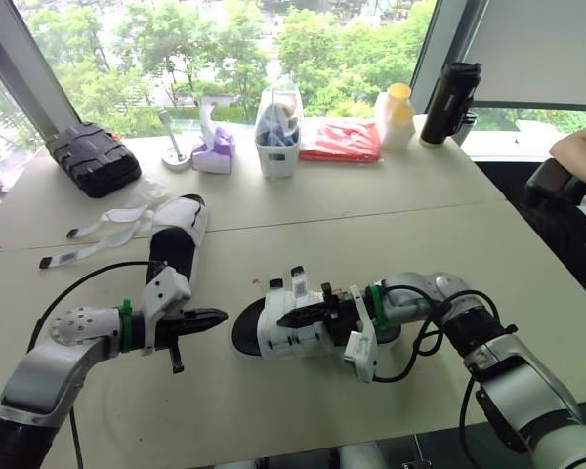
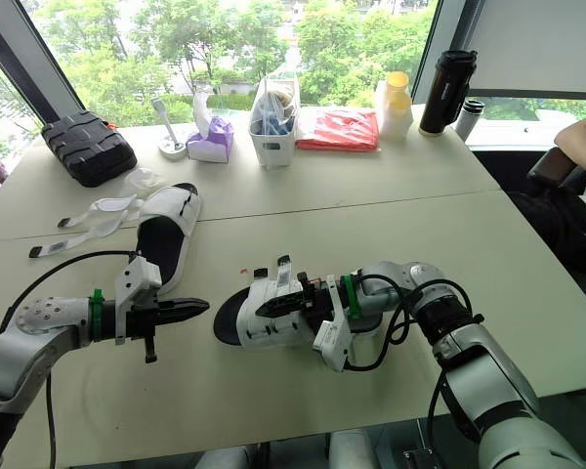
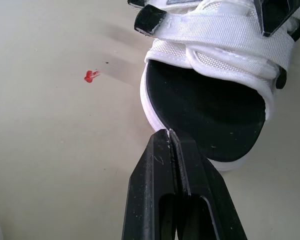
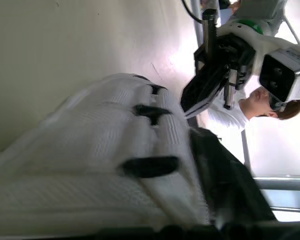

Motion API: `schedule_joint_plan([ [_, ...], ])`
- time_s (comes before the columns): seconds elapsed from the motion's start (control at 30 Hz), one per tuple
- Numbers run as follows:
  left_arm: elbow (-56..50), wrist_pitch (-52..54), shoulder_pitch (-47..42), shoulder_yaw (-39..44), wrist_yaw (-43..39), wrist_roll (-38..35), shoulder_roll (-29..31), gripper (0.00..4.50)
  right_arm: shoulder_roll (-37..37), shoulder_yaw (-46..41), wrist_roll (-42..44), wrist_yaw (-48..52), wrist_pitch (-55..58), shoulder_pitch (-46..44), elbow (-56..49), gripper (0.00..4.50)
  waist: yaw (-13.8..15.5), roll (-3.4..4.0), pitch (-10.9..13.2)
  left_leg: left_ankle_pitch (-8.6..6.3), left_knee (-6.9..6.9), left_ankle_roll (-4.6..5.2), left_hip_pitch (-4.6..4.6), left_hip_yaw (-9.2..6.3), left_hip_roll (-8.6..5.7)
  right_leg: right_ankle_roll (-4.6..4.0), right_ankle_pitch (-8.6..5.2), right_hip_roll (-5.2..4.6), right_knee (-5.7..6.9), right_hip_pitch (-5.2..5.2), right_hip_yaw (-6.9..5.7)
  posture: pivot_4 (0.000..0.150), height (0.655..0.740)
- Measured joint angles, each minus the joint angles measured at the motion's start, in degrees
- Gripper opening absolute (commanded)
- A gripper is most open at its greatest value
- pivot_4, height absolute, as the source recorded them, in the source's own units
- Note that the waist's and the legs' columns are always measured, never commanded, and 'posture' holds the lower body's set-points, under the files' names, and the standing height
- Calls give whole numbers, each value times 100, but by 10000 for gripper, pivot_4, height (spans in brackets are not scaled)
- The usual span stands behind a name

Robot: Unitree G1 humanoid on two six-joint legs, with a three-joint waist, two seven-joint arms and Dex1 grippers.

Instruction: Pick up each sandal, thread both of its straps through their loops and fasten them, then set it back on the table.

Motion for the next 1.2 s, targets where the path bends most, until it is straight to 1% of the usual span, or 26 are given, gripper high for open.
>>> schedule_joint_plan([
  [0.1,0,-26,24,0,7,26,1,0,30,7,-196,-208,284,-98,117,332,10,-7,-1,7,3,-12,1,-1,5,-12,9,8,7,0,0,1500,7400],
  [0.27,-21,-38,32,0,107,26,-9,0,30,6,-261,-426,929,-101,133,332,3,-8,-2,15,9,-23,7,-1,7,-19,13,12,24,0,2,1500,7400],
  [0.33,-59,-43,32,0,171,24,-35,0,90,-27,-268,-484,1692,-182,278,332,2,-9,-1,17,22,-26,7,-1,8,-22,14,13,44,-2,5,1500,7400],
  [0.4,-90,-49,21,7,250,23,-97,0,206,-121,-300,-509,2949,-427,623,332,6,-8,1,17,52,-26,3,0,8,-24,14,14,74,-4,8,1500,7400],
  [0.47,-112,-55,22,6,290,23,-142,0,250,-295,-342,-551,4157,-713,1017,332,26,-6,2,1,70,2,-4,-7,9,-27,15,17,83,-4,6,1500,7400],
  [0.53,-109,-55,23,6,341,25,-144,0,257,-393,-351,-644,4960,-916,1250,332,41,-6,2,0,72,4,-5,-12,9,-28,16,17,83,-4,3,1500,7400],
  [0.63,-108,-63,13,5,388,25,-173,0,399,-358,-388,-916,5760,-1102,1581,332,7,-6,2,6,70,-7,-10,-7,9,-28,16,17,84,-14,6,1500,7400],
  [0.67,-108,-65,11,3,396,26,-179,0,479,-310,-391,-963,6037,-1194,1789,332,-7,-6,2,16,68,-24,-13,0,9,-28,16,18,84,-19,11,1500,7400],
  [0.8,-103,-146,2,-9,413,43,-186,0,867,-284,-253,-1131,7215,-1669,2626,332,-11,-5,2,16,68,-25,-19,8,11,-29,17,17,86,-31,18,1500,7400],
  [1.0,-95,-164,8,-13,465,107,-194,0,1193,-227,-1,-1428,7951,-2013,3215,332,3,-6,2,16,73,-25,-19,7,10,-29,18,17,89,-28,17,1500,7400],
  [1.17,-97,-164,17,-17,500,142,-247,0,1272,17,41,-1554,8177,-2101,3325,332,1,-5,0,16,74,-25,-17,7,9,-29,19,17,91,-27,17,1500,7400],
  [1.2,-98,-164,22,-17,502,148,-247,0,1270,77,41,-1573,8183,-2105,3328,4514,1,-5,0,16,75,-25,-16,7,9,-29,18,17,93,-27,17,1500,7400],
])
